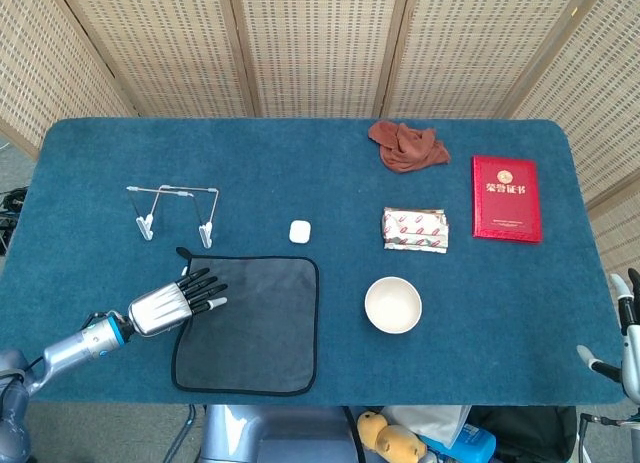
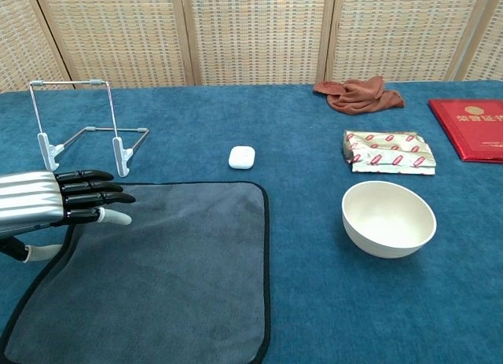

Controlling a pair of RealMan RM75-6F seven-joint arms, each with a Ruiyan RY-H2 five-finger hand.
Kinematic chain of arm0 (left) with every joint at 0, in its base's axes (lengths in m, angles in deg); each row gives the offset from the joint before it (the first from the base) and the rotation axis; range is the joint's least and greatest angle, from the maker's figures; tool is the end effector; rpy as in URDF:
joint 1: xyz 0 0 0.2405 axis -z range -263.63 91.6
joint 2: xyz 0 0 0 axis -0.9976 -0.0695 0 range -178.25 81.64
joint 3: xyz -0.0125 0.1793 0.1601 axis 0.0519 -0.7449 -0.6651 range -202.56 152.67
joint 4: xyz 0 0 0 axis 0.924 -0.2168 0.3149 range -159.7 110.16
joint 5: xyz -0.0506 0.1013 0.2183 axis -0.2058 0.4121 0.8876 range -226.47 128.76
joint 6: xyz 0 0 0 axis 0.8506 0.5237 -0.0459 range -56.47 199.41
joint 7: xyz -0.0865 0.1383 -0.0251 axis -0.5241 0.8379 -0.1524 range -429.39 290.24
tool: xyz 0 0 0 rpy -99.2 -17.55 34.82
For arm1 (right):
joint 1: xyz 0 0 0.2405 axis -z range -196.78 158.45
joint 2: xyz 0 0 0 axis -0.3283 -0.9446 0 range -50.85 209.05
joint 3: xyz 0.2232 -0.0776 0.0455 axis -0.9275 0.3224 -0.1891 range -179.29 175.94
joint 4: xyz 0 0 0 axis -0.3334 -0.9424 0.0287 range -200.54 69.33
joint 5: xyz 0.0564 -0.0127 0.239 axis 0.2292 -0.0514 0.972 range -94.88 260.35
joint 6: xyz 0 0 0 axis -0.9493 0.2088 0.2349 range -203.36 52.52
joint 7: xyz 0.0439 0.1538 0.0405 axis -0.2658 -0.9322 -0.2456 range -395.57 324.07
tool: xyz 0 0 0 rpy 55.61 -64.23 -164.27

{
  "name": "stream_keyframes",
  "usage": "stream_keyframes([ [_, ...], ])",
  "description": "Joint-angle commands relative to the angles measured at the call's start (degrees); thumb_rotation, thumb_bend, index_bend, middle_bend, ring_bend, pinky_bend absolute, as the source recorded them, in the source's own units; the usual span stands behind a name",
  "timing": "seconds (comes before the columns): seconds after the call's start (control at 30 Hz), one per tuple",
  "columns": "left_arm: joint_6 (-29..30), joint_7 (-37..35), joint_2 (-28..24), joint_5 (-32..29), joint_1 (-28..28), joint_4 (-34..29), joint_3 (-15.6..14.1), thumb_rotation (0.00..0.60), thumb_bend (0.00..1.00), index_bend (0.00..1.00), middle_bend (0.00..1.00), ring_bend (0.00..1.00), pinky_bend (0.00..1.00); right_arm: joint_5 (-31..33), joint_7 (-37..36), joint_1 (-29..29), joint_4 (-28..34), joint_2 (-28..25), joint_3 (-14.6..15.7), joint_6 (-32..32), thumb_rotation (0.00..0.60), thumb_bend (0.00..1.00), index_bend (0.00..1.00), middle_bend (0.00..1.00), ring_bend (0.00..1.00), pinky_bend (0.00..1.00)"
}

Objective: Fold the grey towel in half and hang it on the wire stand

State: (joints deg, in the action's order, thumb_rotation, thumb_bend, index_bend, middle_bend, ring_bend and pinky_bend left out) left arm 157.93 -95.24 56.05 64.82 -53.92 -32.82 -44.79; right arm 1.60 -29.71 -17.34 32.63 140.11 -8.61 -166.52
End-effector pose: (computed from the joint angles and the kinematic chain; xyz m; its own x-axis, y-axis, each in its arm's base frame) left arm -0.3101 0.3214 -0.0217 0.8078 -0.0580 0.5866 0.2679 -0.8503 -0.4531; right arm -0.3159 -0.1813 0.1580 0.4522 0.1088 0.8852 -0.8850 0.1780 0.4302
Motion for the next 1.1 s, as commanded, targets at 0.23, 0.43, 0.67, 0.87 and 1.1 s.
stream_keyframes([
  [0.23,0.5,0.0,-0.2,-0.9,0.0,-0.1,-0.1,0.600,0.41,0.13,0.00,0.00,0.01,-0.3,-0.4,0.2,0.2,-0.2,0.1,-0.3,0.600,0.00,0.04,0.00,0.00,0.00],
  [0.43,1.0,0.2,-0.1,-0.9,0.4,-0.3,-0.6,0.600,0.42,0.28,0.00,0.00,0.01,-0.2,-0.3,0.2,0.2,-0.2,0.1,-0.4,0.600,0.00,0.04,0.00,0.00,0.00],
  [0.67,0.7,0.7,-0.1,-0.6,0.1,-0.4,-1.4,0.600,0.43,0.50,0.00,0.00,0.02,0.0,-0.5,0.1,0.2,-0.3,0.1,-0.2,0.600,0.00,0.04,0.00,0.00,0.00],
  [0.87,0.8,0.5,0.0,-1.2,-0.1,-0.4,-1.3,0.600,0.43,0.54,0.00,0.00,0.02,-0.2,-0.4,0.1,0.2,-0.3,0.3,-0.2,0.600,0.00,0.04,0.00,0.00,0.00],
  [1.1,0.7,0.3,0.1,-1.6,-0.1,-0.3,-1.3,0.600,0.43,0.65,0.00,0.00,0.02,-0.2,-0.2,0.1,0.3,-0.2,0.3,-0.1,0.600,0.00,0.05,0.00,0.00,0.00],
])
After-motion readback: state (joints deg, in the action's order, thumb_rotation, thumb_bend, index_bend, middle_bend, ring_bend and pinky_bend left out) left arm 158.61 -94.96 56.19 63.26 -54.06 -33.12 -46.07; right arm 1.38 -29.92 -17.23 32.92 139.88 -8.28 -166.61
